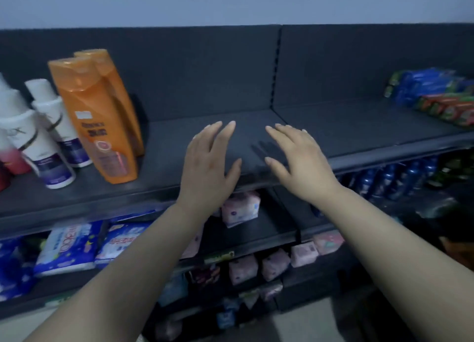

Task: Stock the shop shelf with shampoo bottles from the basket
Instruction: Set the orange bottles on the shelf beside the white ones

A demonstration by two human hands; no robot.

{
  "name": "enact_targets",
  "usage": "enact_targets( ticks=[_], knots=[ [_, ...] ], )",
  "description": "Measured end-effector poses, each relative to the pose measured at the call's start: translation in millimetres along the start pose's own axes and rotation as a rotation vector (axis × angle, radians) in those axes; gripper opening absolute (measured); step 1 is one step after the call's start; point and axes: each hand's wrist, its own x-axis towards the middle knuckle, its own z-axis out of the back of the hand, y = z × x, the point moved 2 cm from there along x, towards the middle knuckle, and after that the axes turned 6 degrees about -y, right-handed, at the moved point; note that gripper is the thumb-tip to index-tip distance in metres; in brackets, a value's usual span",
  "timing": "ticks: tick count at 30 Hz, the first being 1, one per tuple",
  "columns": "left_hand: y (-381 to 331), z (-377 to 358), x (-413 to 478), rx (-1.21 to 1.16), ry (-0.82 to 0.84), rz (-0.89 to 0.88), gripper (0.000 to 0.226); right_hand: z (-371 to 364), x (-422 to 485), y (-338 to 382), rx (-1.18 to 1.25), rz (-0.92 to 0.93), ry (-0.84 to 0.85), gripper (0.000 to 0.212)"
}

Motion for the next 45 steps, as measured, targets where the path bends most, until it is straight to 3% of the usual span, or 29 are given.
enact_targets(
  ticks=[11, 23, 32, 45],
  knots=[
    [-215.7, -123.9, -11.0, -0.26, 0.218, -0.157, 0.064, 124.7, -169.7, -159.0, -0.194, -0.292, -0.037, 0.06],
    [-429.3, -259.5, -118.0, -0.477, 0.541, -0.311, 0.065, 208.8, -407.6, -301.8, -0.25, -0.696, -0.009, 0.056],
    [-483.1, -350.1, -207.6, -0.49, 0.902, -0.283, 0.063, 192.2, -547.1, -352.0, -0.194, -1.117, 0.057, 0.057],
    [-488.9, -479.1, -308.5, -0.375, 1.262, -0.137, 0.066, 89.9, -623.8, -424.5, -0.056, -1.503, 0.264, 0.06]
  ],
)
